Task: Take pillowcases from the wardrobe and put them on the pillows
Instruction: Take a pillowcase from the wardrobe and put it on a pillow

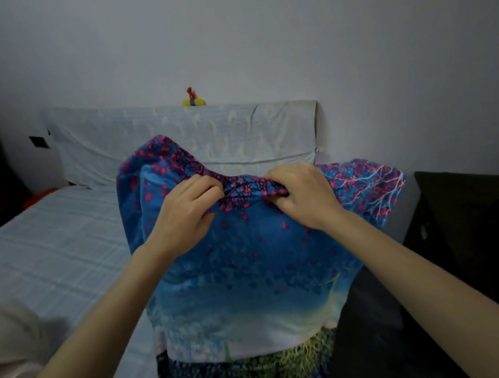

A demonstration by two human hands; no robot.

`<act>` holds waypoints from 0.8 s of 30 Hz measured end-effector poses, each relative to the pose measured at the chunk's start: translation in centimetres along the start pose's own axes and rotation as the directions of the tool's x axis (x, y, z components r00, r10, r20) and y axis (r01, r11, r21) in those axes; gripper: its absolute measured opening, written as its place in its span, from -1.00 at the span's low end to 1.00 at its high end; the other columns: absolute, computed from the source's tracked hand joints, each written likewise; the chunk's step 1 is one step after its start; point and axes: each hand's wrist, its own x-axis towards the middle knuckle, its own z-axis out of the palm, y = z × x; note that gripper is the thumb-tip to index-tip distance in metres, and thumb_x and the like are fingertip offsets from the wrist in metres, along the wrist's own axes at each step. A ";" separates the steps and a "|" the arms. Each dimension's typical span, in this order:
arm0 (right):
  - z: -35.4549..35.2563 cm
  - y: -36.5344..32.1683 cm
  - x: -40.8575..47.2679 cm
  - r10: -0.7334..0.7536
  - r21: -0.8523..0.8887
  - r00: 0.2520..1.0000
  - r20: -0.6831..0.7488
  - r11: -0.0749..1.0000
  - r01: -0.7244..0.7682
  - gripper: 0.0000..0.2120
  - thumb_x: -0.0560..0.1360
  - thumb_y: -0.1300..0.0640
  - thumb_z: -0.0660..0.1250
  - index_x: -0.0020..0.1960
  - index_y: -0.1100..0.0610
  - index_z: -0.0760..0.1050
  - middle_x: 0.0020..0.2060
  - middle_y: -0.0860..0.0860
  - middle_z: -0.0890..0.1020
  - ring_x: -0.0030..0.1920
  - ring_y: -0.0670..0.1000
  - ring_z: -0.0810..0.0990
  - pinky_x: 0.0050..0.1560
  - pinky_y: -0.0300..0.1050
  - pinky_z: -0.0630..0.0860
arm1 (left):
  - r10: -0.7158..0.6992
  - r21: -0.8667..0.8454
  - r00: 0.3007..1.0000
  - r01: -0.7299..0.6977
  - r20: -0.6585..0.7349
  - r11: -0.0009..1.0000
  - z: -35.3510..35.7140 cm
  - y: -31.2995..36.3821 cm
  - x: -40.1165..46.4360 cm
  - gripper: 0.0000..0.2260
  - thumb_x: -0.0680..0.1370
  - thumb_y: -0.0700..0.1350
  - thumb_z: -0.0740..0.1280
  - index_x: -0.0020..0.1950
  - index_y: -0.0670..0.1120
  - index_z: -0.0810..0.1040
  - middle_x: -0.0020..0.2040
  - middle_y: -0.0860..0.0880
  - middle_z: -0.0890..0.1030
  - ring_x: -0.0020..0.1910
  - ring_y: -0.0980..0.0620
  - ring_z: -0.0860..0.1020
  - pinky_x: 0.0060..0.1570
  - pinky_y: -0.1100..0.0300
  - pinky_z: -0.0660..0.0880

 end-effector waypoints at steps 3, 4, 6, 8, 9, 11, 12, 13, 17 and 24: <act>1.9 3.5 3.2 -0.057 0.004 0.998 -0.025 0.998 0.057 -0.84 0.35 0.20 0.38 -0.07 0.18 0.58 -0.20 0.11 0.66 -0.14 0.20 0.56 -0.18 -0.07 0.24 | -0.008 0.044 1.000 0.008 -0.003 0.999 2.6 -2.5 2.4 -0.75 0.25 -0.38 0.15 -0.15 -0.28 0.52 -0.14 -0.21 0.59 -0.15 -0.08 0.39 -0.21 0.10 0.36; 2.6 4.7 4.3 -0.077 0.008 0.997 -0.033 0.997 0.077 -0.82 0.35 0.21 0.38 -0.05 0.18 0.58 -0.18 0.10 0.67 -0.12 0.19 0.57 -0.17 -0.08 0.24 | -0.022 0.056 1.000 0.023 -0.016 0.998 3.5 -3.2 3.2 -0.75 0.24 -0.39 0.15 -0.17 -0.29 0.53 -0.14 -0.22 0.59 -0.16 -0.08 0.39 -0.22 0.10 0.36; 3.8 7.0 6.5 -0.124 0.026 0.991 -0.052 0.992 0.125 -0.82 0.35 0.23 0.37 -0.04 0.18 0.58 -0.17 0.10 0.67 -0.12 0.19 0.57 -0.18 -0.11 0.24 | -0.047 0.090 0.998 0.051 -0.052 0.995 5.2 -4.6 4.5 -0.76 0.22 -0.42 0.16 -0.19 -0.30 0.53 -0.16 -0.23 0.59 -0.18 -0.09 0.38 -0.23 0.10 0.35; 5.0 9.4 8.7 -0.181 0.046 0.981 -0.065 0.982 0.184 -0.83 0.34 0.25 0.38 -0.06 0.19 0.59 -0.21 0.10 0.67 -0.16 0.19 0.58 -0.18 -0.12 0.26 | -0.071 0.131 0.994 0.081 -0.082 0.988 6.9 -5.7 5.7 -0.76 0.20 -0.47 0.21 -0.20 -0.30 0.52 -0.16 -0.24 0.59 -0.21 -0.10 0.38 -0.26 0.07 0.36; 5.5 10.5 9.8 -0.202 0.062 0.977 -0.066 0.977 0.206 -0.83 0.33 0.26 0.38 -0.07 0.19 0.59 -0.22 0.11 0.67 -0.17 0.19 0.58 -0.17 -0.11 0.29 | -0.085 0.152 0.992 0.099 -0.093 0.983 7.7 -6.3 6.4 -0.76 0.19 -0.47 0.23 -0.20 -0.30 0.52 -0.16 -0.24 0.59 -0.21 -0.11 0.38 -0.27 0.05 0.36; 6.3 12.9 12.4 -0.227 0.098 0.971 -0.077 0.967 0.234 -0.82 0.33 0.27 0.38 -0.06 0.20 0.60 -0.21 0.12 0.68 -0.17 0.19 0.59 -0.15 -0.09 0.34 | -0.107 0.194 0.988 0.127 -0.107 0.973 9.0 -7.5 8.3 -0.75 0.19 -0.48 0.24 -0.20 -0.30 0.52 -0.16 -0.24 0.59 -0.21 -0.11 0.37 -0.27 0.05 0.36; 6.8 14.0 13.6 -0.235 0.118 0.969 -0.078 0.963 0.243 -0.82 0.34 0.28 0.38 -0.06 0.21 0.60 -0.20 0.12 0.68 -0.16 0.19 0.59 -0.14 -0.08 0.35 | -0.118 0.218 0.987 0.140 -0.109 0.966 9.6 -8.0 9.2 -0.75 0.19 -0.49 0.24 -0.20 -0.30 0.52 -0.16 -0.24 0.59 -0.21 -0.11 0.37 -0.26 0.06 0.35; 7.2 15.0 14.8 -0.247 0.137 0.966 -0.077 0.957 0.255 -0.82 0.34 0.28 0.38 -0.05 0.21 0.60 -0.19 0.13 0.68 -0.15 0.20 0.60 -0.12 -0.06 0.37 | -0.130 0.244 0.985 0.153 -0.109 0.958 10.2 -8.5 10.0 -0.74 0.19 -0.49 0.24 -0.19 -0.29 0.52 -0.15 -0.25 0.59 -0.21 -0.11 0.37 -0.26 0.07 0.34; 9.1 17.8 19.2 -0.333 0.175 0.935 -0.119 0.920 0.350 -0.84 0.35 0.26 0.40 -0.07 0.20 0.60 -0.21 0.12 0.68 -0.18 0.19 0.61 -0.15 -0.06 0.41 | -0.187 0.304 0.973 0.220 -0.133 0.927 11.9 -10.9 12.3 -0.74 0.20 -0.48 0.23 -0.18 -0.28 0.52 -0.14 -0.25 0.59 -0.23 -0.13 0.38 -0.28 0.03 0.37; 14.5 21.1 26.9 -0.426 0.204 0.894 -0.140 0.871 0.447 -0.88 0.38 0.22 0.37 -0.09 0.21 0.60 -0.25 0.13 0.66 -0.19 0.19 0.59 -0.14 -0.03 0.40 | -0.250 0.401 0.955 0.295 -0.161 0.867 15.1 -16.9 14.4 -0.74 0.18 -0.46 0.24 -0.18 -0.26 0.49 -0.16 -0.25 0.57 -0.26 -0.17 0.42 -0.31 -0.01 0.41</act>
